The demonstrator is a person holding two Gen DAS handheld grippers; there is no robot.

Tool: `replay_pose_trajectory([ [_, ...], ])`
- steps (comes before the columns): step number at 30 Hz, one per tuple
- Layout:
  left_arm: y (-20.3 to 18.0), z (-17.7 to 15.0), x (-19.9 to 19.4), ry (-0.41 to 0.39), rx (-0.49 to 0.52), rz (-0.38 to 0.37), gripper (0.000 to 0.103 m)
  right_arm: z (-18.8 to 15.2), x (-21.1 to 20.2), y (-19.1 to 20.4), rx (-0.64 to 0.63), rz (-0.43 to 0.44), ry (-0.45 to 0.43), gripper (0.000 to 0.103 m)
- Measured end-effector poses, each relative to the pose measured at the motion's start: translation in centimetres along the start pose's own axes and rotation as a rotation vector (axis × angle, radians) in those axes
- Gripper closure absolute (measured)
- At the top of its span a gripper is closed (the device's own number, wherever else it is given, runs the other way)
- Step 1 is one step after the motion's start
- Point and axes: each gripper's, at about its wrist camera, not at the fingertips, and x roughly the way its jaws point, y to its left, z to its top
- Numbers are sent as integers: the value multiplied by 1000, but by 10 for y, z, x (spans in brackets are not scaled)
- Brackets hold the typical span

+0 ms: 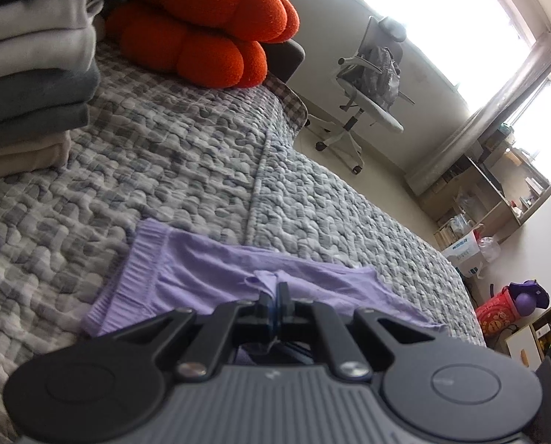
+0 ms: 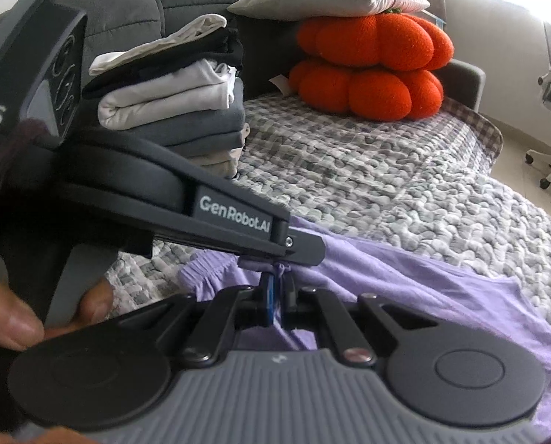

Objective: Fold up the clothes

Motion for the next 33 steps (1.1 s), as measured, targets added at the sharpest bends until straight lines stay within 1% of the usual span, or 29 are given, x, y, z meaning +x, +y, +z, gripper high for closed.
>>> replay_pose_trajectory([
  [11, 20, -3, -3, -17, -25, 0, 102, 0, 16, 8, 24, 19, 8, 100],
  [26, 40, 0, -18, -55, -45, 26, 102, 9, 37, 16, 62, 77, 8, 100],
  [33, 57, -2, -18, -60, -77, 27, 102, 8, 48, 22, 64, 96, 25, 100],
])
